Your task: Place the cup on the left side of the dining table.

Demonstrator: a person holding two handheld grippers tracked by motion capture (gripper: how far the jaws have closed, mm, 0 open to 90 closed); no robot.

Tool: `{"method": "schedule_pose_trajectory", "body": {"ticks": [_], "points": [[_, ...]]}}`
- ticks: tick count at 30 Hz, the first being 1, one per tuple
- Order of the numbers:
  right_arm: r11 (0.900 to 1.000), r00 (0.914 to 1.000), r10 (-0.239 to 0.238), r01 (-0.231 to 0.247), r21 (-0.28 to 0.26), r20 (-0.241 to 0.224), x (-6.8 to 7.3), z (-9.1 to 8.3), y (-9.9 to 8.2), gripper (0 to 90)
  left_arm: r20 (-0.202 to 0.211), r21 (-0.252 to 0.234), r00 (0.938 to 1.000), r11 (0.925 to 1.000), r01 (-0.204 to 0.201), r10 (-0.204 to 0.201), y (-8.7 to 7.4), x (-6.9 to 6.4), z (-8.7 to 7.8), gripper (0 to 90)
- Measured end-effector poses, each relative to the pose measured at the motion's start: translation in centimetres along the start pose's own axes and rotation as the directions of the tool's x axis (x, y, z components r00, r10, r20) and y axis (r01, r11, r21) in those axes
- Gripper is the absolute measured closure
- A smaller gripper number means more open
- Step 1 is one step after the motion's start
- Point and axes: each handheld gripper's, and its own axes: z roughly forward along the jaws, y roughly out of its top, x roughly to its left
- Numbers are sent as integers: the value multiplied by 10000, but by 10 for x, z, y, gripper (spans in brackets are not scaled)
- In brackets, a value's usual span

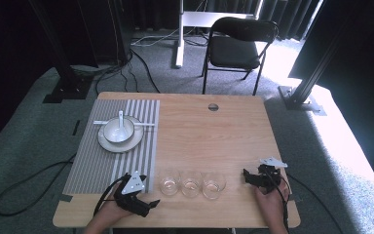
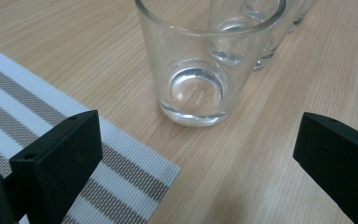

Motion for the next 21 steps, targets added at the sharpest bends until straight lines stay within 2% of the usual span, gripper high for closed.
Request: {"method": "schedule_pose_trajectory", "body": {"ticks": [7, 14, 21], "points": [[10000, 10000, 1, -1, 1, -1, 0, 0, 0, 120, 44, -348, 10000, 9994, 82, -80, 9, -2, 11, 16], [10000, 10000, 7, -7, 10, -7, 0, -1, 0, 121, 96, -384, 9998, 9991, 161, -158, 11, -5, 17, 17], [10000, 10000, 9, -9, 9, -7, 0, 0, 0, 121, 139, -391, 9999, 9992, 65, -59, 13, -5, 21, 16]]}}
